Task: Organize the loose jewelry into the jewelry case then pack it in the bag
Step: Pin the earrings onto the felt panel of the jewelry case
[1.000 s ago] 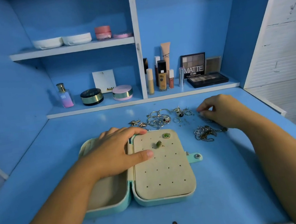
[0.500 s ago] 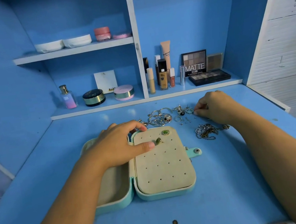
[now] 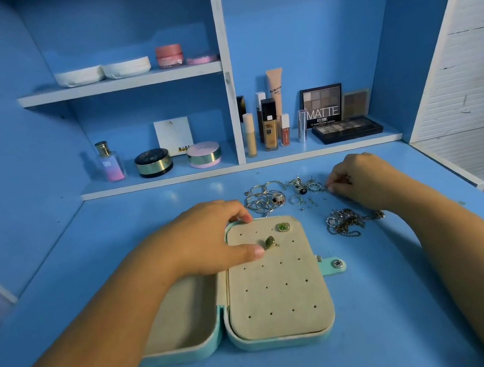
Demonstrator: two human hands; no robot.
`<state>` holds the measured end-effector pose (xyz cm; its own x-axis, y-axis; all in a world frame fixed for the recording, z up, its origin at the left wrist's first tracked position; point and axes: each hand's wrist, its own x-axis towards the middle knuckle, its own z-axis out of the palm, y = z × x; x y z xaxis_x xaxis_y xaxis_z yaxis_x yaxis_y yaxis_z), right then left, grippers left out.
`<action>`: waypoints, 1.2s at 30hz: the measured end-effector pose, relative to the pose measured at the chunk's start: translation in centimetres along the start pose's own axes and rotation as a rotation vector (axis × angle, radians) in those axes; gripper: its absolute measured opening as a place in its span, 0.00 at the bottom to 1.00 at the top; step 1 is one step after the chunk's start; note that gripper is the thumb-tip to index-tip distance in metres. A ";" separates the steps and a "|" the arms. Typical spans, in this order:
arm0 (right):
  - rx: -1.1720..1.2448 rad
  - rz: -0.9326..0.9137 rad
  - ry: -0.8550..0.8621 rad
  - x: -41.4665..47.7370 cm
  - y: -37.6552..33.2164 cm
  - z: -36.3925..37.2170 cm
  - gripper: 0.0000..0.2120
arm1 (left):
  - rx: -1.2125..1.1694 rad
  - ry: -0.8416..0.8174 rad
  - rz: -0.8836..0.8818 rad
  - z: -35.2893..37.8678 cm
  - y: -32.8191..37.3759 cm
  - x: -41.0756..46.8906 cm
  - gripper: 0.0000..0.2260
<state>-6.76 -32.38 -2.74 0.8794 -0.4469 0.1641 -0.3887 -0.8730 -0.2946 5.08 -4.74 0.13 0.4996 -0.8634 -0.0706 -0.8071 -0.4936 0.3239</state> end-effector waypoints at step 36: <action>-0.200 -0.100 -0.086 -1.2 -3.3 0.3 0.08 | -0.209 0.260 0.333 2.4 0.4 -0.4 0.05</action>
<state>-6.45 -28.92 -2.25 0.9332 -0.3452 0.1000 -0.3375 -0.9373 -0.0869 3.80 -4.89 -1.99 0.3084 -0.9029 0.2994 -0.8693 -0.1397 0.4741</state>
